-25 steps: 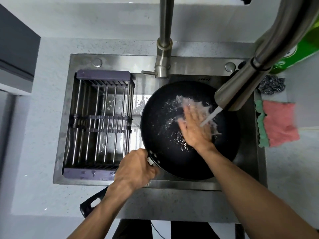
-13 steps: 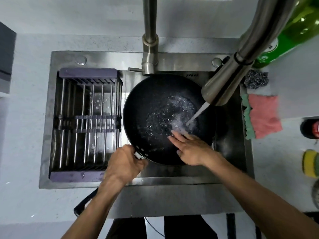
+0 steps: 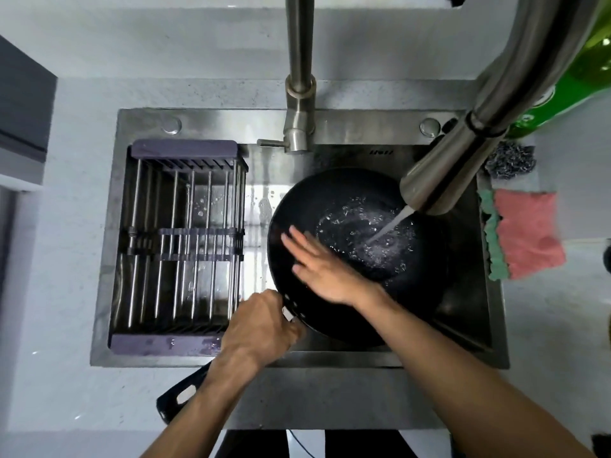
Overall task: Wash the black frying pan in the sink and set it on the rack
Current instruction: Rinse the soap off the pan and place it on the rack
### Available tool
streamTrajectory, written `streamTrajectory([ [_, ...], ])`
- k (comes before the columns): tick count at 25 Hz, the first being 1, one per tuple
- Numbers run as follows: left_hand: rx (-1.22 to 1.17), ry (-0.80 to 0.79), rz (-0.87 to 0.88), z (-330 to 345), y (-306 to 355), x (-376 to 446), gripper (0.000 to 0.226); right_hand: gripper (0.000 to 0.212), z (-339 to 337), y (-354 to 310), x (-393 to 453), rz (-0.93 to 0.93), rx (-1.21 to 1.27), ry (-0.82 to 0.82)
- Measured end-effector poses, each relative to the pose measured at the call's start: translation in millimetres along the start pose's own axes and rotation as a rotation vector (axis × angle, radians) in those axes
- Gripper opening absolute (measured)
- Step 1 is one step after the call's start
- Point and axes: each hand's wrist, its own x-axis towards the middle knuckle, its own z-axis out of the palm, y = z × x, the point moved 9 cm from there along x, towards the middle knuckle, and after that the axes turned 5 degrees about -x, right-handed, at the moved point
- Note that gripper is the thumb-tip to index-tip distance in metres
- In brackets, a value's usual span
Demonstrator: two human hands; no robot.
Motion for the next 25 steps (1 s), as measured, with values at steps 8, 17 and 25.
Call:
streamTrajectory([
  [8, -0.007, 0.051, 0.013, -20, 4, 13, 0.023, 0.075, 30, 83, -63, 0.516, -0.172, -0.149],
  [17, 0.044, 0.038, -0.082, 15, -18, 35, 0.039, 0.070, 33, 154, -29, 0.681, -0.176, 0.014],
  [25, -0.005, 0.043, -0.065, 49, -41, 80, 0.042, 0.063, 58, 168, 36, 0.574, -0.076, 0.211],
])
